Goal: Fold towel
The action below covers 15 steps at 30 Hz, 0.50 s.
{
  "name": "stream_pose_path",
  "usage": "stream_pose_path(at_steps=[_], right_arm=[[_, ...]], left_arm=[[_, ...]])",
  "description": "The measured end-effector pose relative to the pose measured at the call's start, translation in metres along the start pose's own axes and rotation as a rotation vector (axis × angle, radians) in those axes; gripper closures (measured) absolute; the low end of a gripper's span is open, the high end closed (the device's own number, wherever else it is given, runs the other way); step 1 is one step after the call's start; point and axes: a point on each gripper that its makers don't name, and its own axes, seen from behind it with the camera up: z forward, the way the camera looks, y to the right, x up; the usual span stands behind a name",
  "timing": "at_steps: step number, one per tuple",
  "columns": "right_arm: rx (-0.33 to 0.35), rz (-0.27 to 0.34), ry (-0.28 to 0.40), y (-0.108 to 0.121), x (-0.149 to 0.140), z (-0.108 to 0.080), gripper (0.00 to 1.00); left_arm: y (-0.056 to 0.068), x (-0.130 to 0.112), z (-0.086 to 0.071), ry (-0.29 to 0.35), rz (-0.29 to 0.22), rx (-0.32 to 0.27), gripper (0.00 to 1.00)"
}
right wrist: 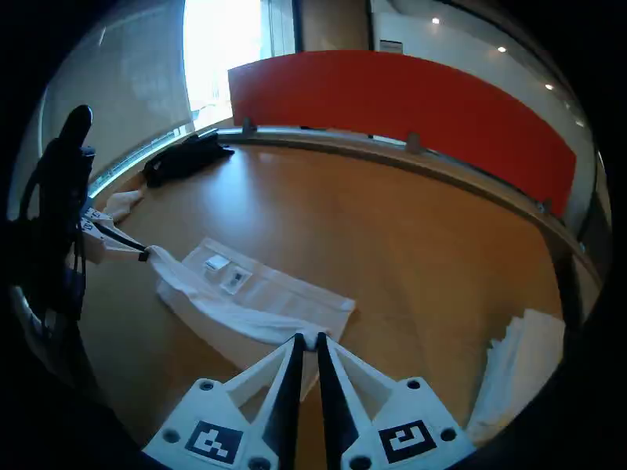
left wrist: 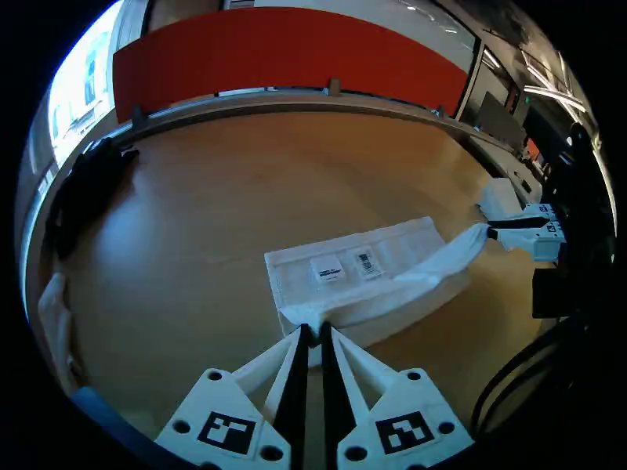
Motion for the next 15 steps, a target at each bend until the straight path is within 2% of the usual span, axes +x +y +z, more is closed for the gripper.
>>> stream_pose_path(at_steps=[8,15], right_arm=[[-0.021,0.02,-0.042,0.014,-0.012,0.034,0.85],[-0.031,0.02,-0.056,0.018,-0.016,0.047,0.82]], left_arm=[[-0.011,0.0,0.031,-0.021,-0.003,0.011,0.85],[-0.025,0.007,0.049,-0.013,0.018,0.052,0.77]])
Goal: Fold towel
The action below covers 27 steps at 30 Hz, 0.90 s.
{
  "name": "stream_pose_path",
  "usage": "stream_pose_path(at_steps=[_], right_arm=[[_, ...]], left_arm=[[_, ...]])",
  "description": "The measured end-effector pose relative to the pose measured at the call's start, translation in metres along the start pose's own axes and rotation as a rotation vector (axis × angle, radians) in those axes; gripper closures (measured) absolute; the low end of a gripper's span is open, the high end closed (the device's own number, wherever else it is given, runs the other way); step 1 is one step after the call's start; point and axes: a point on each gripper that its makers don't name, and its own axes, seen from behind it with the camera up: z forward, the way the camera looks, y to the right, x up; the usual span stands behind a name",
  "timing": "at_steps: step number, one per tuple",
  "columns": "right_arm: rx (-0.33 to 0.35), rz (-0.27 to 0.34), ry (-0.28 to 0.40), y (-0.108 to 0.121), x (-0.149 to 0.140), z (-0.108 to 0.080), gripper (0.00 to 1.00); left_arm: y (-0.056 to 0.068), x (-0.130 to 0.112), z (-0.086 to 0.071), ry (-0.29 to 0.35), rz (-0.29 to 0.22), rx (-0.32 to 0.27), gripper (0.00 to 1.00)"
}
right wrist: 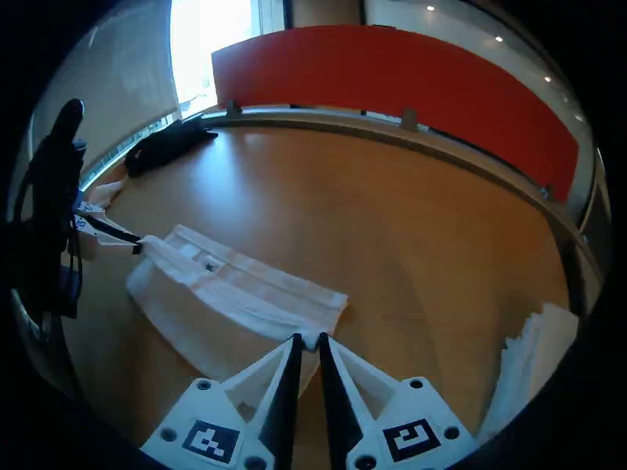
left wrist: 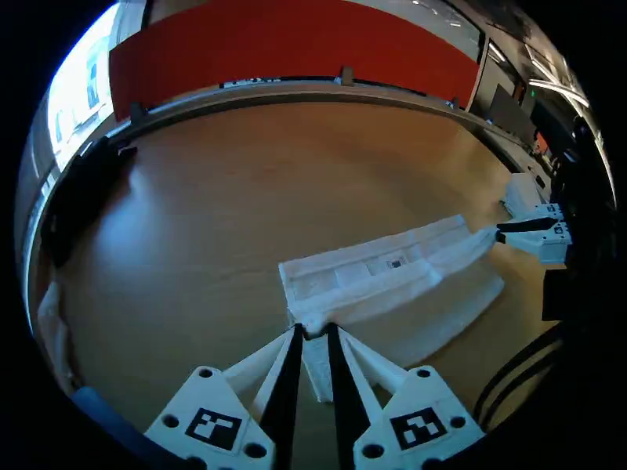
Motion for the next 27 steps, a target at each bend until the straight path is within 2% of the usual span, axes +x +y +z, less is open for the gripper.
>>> stream_pose_path(at_steps=[3,8,16,19,26,27], right_arm=[[-0.011,0.004,0.003,0.003,0.002,0.002,0.78],[-0.038,0.003,0.008,0.01,0.005,0.005,0.63],[-0.066,0.0,0.017,0.014,0.008,0.007,0.48],[-0.077,0.003,0.019,0.016,0.009,0.007,0.35],[-0.095,0.014,0.028,0.021,0.012,0.006,0.29],[-0.097,0.014,0.03,0.022,0.013,0.005,0.25]], left_arm=[[-0.005,0.002,0.004,-0.001,0.019,0.018,0.74],[-0.012,0.006,0.006,0.008,0.038,0.039,0.69],[-0.019,0.01,0.008,0.016,0.028,0.06,0.65],[-0.021,0.011,0.007,0.021,0.02,0.065,0.6],[-0.027,0.01,0.005,0.024,0.018,0.079,0.48],[-0.028,0.01,0.005,0.025,0.019,0.081,0.41]])
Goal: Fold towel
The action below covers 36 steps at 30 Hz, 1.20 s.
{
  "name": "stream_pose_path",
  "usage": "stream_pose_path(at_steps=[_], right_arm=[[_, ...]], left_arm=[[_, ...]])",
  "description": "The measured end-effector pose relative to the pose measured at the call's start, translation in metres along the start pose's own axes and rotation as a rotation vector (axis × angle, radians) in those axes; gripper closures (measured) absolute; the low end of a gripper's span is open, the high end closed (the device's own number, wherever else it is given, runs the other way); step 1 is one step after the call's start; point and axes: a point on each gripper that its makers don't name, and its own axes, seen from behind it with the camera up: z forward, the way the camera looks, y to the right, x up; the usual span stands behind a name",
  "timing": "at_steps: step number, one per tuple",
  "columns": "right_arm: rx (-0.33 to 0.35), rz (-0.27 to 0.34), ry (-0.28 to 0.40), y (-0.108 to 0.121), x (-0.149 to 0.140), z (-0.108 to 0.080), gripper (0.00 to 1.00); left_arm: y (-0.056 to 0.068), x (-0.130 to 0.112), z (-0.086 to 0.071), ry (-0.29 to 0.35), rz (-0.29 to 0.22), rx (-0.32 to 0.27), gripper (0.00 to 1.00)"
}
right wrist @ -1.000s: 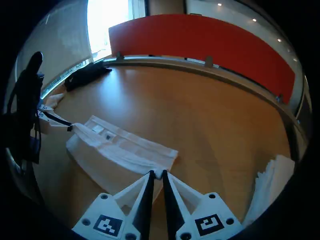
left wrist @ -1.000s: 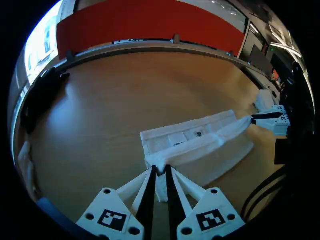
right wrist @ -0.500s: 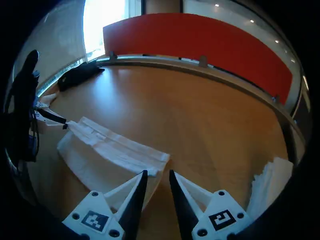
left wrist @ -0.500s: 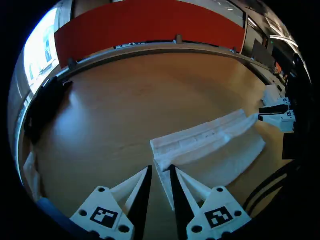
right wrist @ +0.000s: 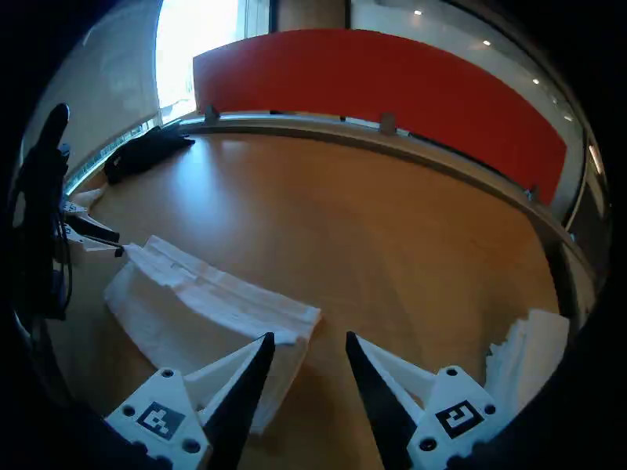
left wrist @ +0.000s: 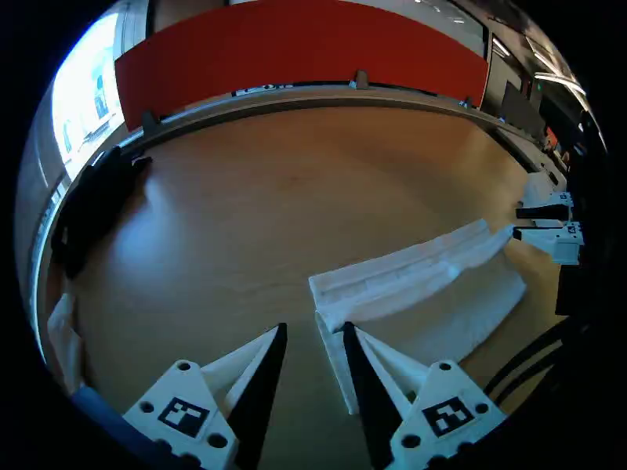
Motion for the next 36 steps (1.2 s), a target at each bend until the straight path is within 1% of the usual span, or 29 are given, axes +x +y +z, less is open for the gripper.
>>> stream_pose_path(at_steps=[1,2,3,5,8,9,19,29,36], right_arm=[[-0.003,0.0,0.003,0.001,0.001,0.0,0.2],[-0.006,0.0,0.006,0.001,0.002,-0.001,0.15],[-0.008,0.0,0.007,0.002,0.002,-0.001,0.12],[-0.013,-0.001,0.009,0.003,0.003,-0.001,0.1],[-0.013,-0.002,0.015,0.003,0.004,-0.003,0.02],[-0.012,-0.002,0.016,0.002,0.005,-0.003,0.01],[0.002,-0.014,0.015,-0.006,0.0,-0.015,0.0],[0.013,-0.02,0.009,-0.018,-0.014,-0.036,0.0],[0.028,-0.031,0.005,-0.024,-0.021,-0.043,0.0]], left_arm=[[-0.001,0.0,0.0,0.001,0.001,0.001,0.34],[-0.001,0.0,-0.001,0.002,0.001,0.002,0.3],[-0.002,0.0,-0.001,0.003,0.001,0.005,0.27],[-0.005,0.0,-0.002,0.002,-0.001,0.013,0.15],[-0.009,0.001,-0.004,0.005,-0.005,0.026,0.11],[-0.009,0.001,-0.005,0.008,-0.006,0.026,0.1],[-0.006,-0.005,-0.018,0.015,-0.013,0.01,0.1],[0.0,-0.029,-0.04,0.011,-0.041,0.01,0.1],[0.0,-0.043,-0.052,0.009,-0.064,0.012,0.1]])
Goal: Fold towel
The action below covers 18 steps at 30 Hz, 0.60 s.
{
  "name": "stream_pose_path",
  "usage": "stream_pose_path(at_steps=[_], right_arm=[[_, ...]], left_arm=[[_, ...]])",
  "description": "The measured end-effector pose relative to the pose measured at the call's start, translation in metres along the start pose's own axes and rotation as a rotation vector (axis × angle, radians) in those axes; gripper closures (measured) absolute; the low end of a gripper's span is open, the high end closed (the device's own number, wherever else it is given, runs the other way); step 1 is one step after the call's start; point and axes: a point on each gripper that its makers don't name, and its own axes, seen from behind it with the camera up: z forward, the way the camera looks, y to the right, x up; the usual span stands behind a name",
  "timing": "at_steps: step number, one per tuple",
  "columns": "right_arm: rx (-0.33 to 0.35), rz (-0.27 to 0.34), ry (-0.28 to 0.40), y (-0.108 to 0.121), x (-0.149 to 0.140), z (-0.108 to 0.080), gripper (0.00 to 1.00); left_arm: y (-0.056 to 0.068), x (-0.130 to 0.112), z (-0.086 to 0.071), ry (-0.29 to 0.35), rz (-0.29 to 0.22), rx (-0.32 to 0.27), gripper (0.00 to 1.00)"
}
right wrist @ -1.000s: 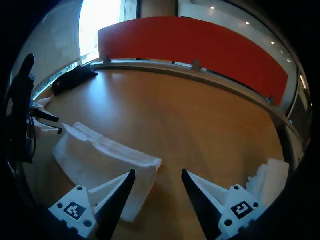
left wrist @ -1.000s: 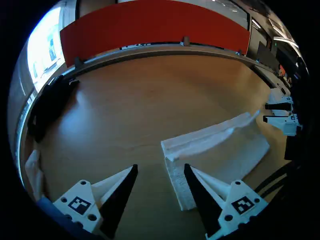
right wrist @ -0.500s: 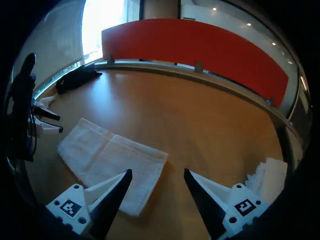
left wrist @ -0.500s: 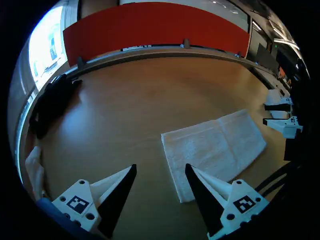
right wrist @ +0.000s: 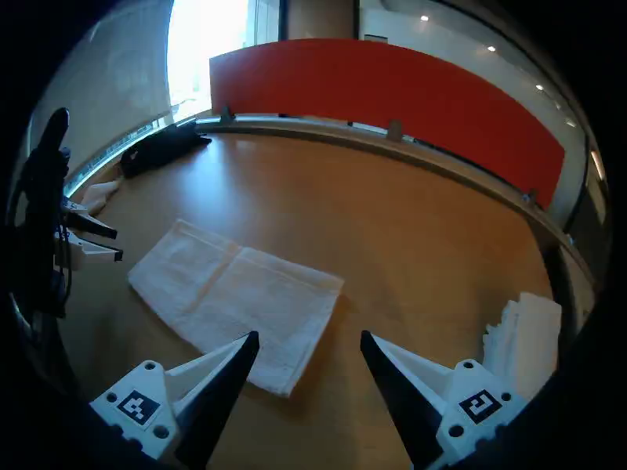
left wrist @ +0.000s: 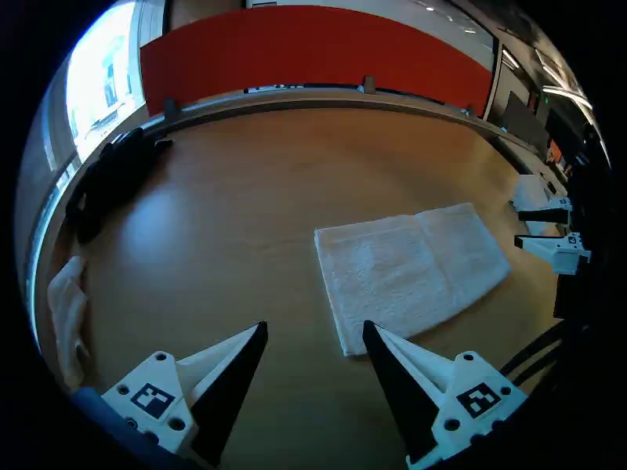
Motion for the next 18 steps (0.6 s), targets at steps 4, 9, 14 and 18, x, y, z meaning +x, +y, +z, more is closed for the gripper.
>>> stream_pose_path(at_steps=[4,9,14,18], right_arm=[[0.026,-0.027,-0.01,-0.005,-0.005,0.0,0.0],[0.067,-0.071,-0.029,-0.013,-0.014,0.001,0.0],[0.099,-0.12,-0.051,-0.019,-0.021,0.001,0.0],[0.114,-0.153,-0.067,-0.022,-0.027,0.002,0.0]], left_arm=[[-0.005,-0.004,-0.009,0.005,-0.014,0.014,0.11],[-0.013,-0.012,-0.023,0.008,-0.043,0.037,0.1],[-0.022,-0.021,-0.038,0.006,-0.075,0.056,0.1],[-0.029,-0.028,-0.047,0.002,-0.091,0.072,0.1]])
